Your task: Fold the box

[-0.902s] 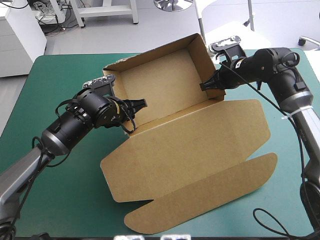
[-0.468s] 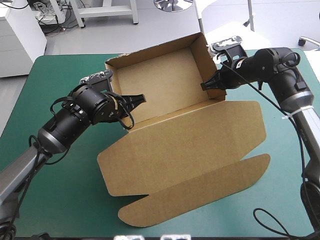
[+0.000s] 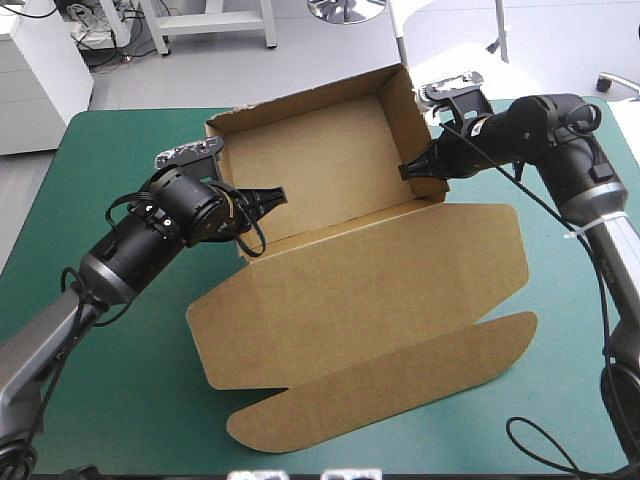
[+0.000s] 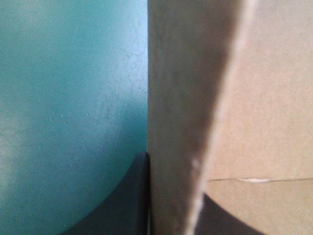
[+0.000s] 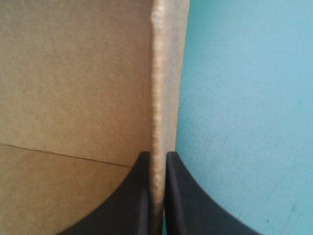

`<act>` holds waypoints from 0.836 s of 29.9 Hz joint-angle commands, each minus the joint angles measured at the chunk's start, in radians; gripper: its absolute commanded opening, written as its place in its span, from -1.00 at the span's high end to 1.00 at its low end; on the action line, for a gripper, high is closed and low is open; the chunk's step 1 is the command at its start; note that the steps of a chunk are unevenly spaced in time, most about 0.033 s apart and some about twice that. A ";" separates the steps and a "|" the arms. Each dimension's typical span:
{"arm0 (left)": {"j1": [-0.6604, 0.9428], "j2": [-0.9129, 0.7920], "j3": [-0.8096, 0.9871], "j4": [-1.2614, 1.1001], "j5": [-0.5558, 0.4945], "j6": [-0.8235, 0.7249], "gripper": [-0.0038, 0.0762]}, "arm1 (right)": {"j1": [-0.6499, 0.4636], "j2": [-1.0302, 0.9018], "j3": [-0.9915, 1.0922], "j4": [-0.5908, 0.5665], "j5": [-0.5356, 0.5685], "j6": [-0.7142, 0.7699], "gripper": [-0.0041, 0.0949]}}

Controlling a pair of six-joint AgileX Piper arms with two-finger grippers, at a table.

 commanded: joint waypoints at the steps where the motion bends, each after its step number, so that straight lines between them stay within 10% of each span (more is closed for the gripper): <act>1: -0.003 -0.043 -0.037 0.102 -0.007 0.017 0.93 | 0.000 -0.043 -0.033 -0.022 -0.013 0.025 0.94; 25: 0.183 0.243 -0.246 -0.133 0.149 0.453 0.93 | 0.000 0.065 0.134 -0.153 0.066 0.198 0.94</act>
